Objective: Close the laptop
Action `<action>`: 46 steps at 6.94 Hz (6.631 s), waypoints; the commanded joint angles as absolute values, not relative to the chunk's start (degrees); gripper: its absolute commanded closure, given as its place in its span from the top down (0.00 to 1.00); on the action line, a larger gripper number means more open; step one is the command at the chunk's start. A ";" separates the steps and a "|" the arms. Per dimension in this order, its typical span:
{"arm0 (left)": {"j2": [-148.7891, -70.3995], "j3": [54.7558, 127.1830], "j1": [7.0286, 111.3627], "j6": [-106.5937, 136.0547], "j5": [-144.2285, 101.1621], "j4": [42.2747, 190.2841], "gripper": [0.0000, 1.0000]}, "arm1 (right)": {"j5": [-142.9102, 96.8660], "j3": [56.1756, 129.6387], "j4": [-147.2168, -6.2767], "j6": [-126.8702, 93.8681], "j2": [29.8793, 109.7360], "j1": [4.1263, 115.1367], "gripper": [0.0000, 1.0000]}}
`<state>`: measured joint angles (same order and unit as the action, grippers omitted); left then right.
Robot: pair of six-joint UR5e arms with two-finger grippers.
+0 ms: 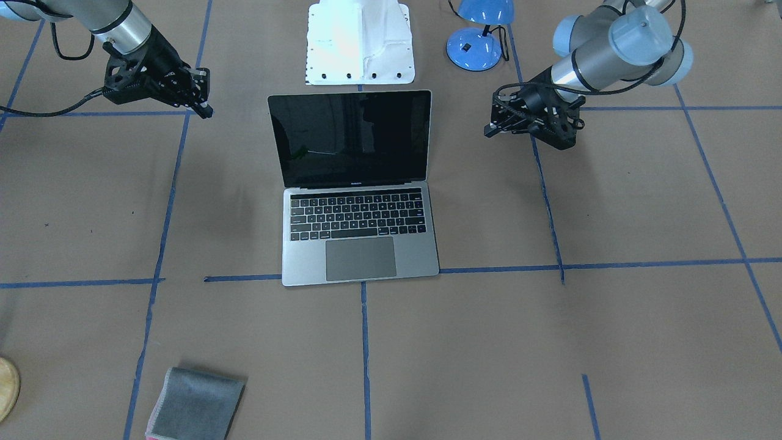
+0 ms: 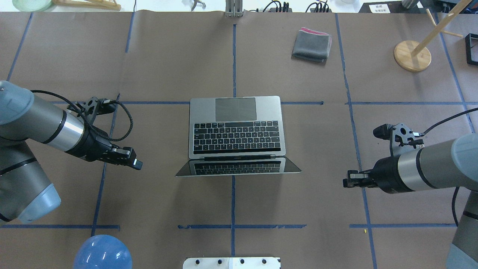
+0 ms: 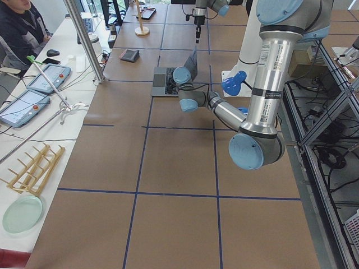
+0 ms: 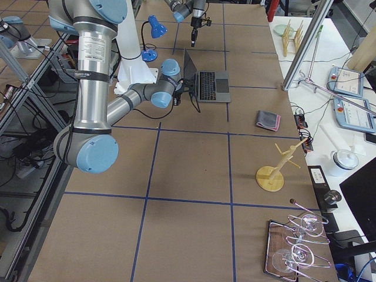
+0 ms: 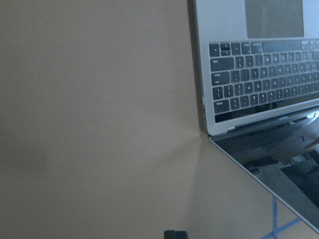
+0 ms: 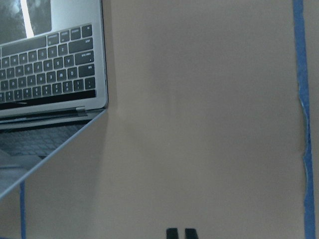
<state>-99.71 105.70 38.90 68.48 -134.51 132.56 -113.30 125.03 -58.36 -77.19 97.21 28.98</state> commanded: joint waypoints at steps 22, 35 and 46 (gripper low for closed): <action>-107.66 109.42 33.84 79.72 -136.94 132.10 0.00 | -101.78 125.78 -66.07 -83.14 81.68 24.78 0.01; -114.43 104.68 40.51 78.93 -132.63 126.65 0.00 | -102.30 119.10 -69.51 -82.97 74.45 31.02 0.01; -120.84 93.36 43.16 78.93 -128.77 126.74 0.00 | -102.39 103.20 -76.12 -82.44 59.94 38.84 0.00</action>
<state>-119.83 95.21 43.20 78.93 -130.12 126.67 -102.37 105.22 -76.33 -82.51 60.61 38.25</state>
